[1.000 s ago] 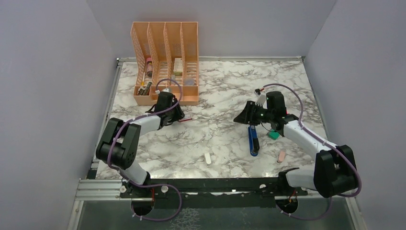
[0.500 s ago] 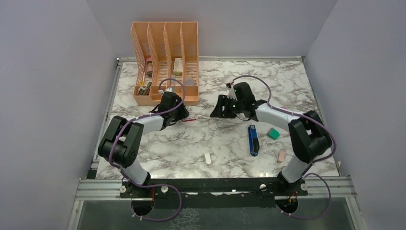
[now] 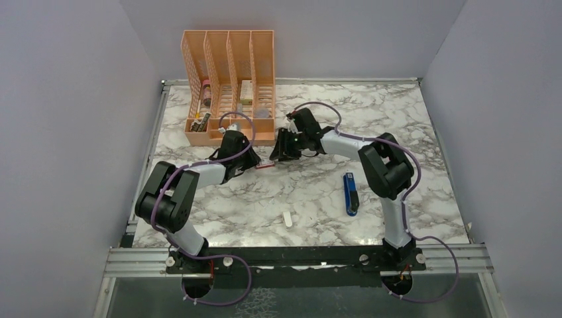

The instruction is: Load the staples into the stapler

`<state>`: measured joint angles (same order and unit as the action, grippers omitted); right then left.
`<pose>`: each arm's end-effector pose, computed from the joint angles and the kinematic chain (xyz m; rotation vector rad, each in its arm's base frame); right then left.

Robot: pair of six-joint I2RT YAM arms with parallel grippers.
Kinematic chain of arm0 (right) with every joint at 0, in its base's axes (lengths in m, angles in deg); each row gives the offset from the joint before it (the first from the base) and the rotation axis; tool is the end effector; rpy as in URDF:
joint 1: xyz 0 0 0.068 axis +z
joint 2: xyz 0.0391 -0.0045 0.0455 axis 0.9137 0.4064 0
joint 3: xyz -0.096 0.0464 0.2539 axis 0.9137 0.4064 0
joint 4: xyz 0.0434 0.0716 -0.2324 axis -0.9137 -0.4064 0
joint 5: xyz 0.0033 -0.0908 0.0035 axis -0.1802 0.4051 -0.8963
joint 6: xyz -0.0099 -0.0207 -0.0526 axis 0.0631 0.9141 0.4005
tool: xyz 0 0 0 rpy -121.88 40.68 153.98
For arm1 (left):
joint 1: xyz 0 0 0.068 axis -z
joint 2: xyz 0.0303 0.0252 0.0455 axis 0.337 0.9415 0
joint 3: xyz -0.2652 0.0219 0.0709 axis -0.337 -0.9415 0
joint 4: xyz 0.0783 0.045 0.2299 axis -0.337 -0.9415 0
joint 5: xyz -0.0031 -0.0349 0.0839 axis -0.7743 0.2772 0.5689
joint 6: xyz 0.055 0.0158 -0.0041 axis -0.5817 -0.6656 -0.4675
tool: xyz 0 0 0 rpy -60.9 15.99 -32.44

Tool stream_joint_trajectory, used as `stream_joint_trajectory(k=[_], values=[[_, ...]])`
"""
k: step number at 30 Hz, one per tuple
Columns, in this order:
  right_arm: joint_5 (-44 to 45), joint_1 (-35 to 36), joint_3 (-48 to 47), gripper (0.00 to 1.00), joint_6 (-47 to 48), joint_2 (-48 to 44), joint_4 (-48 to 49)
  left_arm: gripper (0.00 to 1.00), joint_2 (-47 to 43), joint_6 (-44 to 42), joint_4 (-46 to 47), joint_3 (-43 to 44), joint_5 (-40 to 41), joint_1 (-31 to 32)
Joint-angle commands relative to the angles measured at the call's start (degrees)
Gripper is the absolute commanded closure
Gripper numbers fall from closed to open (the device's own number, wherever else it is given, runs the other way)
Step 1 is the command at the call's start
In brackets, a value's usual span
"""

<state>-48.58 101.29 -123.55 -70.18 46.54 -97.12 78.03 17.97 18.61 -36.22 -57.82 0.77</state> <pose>0.3507 0.2674 0.1677 -0.1600 2.5714 1.0324 0.2889 -0.1096 0.1577 -0.3724 2.3166 -0.5896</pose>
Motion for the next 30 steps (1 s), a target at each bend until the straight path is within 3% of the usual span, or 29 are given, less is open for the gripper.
stream_joint_trajectory(k=[1, 5, 11, 18, 23, 26, 30], values=[[-1.31, 0.64, -4.23, 0.54, -0.80, 4.26, -4.37, 0.70, 0.66, 0.48, 2.70, -1.09, -4.32, 0.01], [-0.60, 0.94, -4.86, 0.56, -0.81, 5.33, -5.86, 0.70, 0.94, 0.56, 3.94, -1.73, -6.90, 0.01], [0.85, 1.03, 0.44, 0.73, -2.20, 2.20, -4.61, 0.70, 0.60, -0.06, 5.30, -2.20, -11.73, 0.22], [1.44, 1.13, 12.12, 0.75, -4.18, -5.61, -1.54, 0.70, -0.80, 0.67, 6.64, -3.58, -15.91, 2.21], [4.87, 1.15, 17.99, 0.71, -3.59, -11.58, -1.15, 0.66, -4.34, 1.29, 4.50, -5.74, -10.03, 2.47], [8.28, 1.12, 18.68, 0.63, -0.36, -14.92, -2.41, 0.55, -6.16, 1.30, 0.18, -5.09, -5.60, 2.47], [10.99, 1.12, 17.03, 0.51, 8.49, -18.55, -4.65, 0.48, -9.44, 1.87, -2.19, -5.64, -3.53, 2.47]])
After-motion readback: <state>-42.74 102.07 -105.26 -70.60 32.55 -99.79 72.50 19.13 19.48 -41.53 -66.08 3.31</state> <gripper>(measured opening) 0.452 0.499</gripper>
